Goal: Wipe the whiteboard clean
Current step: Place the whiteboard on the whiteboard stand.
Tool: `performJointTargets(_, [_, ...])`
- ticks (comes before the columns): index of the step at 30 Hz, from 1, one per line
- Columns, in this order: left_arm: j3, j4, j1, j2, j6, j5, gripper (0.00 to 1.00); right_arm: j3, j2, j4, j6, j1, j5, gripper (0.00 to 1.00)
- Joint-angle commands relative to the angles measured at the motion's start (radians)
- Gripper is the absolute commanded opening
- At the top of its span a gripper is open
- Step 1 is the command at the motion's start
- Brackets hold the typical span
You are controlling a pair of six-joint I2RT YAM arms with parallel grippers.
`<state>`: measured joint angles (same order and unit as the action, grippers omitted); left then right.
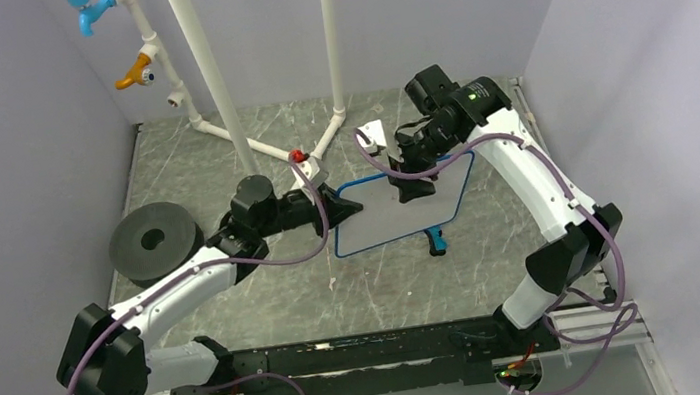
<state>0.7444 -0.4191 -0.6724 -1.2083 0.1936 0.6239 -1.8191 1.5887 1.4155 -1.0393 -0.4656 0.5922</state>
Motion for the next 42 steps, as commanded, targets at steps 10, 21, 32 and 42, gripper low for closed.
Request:
performJointTargets(10, [0.188,-0.205,-0.007,-0.16,-0.027,0.007,0.0,-0.212,-0.094,-0.117,0.233,0.116,-0.069,1.0])
performJointTargets(21, [0.511,-0.487,-0.007,-0.549,0.214,-0.016,0.0,-0.041,-0.406,-0.326,0.426,0.396,0.075,1.0])
performJointTargets(32, [1.093,-0.437,-0.01,-0.994,0.339,0.06,0.0,0.179,-0.502,-0.399,0.49,0.597,0.172,1.0])
performJointTargets(42, [1.609,-0.241,-0.017,-1.361,0.353,0.044,0.0,0.226,-0.489,-0.405,0.496,0.682,0.206,1.0])
